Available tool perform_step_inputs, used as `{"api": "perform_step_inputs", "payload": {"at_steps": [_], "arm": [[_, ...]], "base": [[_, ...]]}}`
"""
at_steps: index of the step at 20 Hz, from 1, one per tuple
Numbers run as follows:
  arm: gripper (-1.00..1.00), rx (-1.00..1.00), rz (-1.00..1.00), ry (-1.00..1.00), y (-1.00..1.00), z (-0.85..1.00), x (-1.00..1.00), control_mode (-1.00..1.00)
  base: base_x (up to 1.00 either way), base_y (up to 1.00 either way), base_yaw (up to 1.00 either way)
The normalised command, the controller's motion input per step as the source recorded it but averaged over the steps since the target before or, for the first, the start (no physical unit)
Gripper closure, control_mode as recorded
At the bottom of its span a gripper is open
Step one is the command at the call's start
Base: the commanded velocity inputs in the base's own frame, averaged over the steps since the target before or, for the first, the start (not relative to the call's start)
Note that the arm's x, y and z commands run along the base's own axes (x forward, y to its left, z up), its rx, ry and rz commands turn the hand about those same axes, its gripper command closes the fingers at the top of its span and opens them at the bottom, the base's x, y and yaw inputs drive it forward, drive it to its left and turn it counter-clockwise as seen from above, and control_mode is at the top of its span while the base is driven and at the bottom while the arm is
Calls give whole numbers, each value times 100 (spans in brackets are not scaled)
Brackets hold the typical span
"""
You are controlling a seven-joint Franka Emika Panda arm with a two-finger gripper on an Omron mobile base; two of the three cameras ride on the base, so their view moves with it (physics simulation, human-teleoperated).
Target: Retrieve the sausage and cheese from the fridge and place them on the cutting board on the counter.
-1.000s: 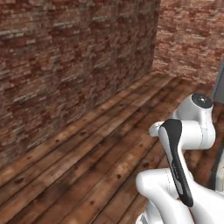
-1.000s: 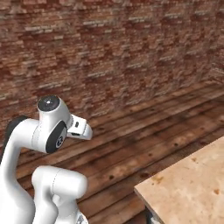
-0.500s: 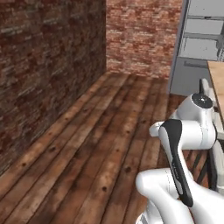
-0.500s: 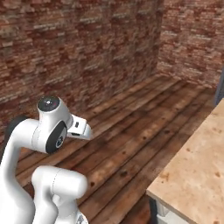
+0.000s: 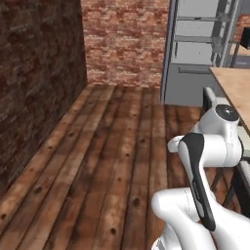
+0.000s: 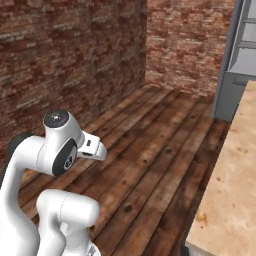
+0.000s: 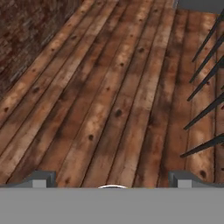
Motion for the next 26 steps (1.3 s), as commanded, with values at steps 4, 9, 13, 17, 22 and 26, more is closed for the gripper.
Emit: {"api": "perform_step_inputs", "payload": {"at_steps": [4, 9, 13, 17, 22, 26], "arm": [[-100, 0, 0, 0, 0, 0, 0, 100], [-100, 0, 0, 0, 0, 0, 0, 100], [-100, 0, 0, 0, 0, 0, 0, 100], [-100, 0, 0, 0, 0, 0, 0, 100], [-100, 0, 0, 0, 0, 0, 0, 100], [-100, 0, 0, 0, 0, 0, 0, 100]], "base": [[81, 27, -17], [87, 22, -9], [86, 12, -6], [79, 14, -14], [76, 15, -19], [72, 15, -22]]}}
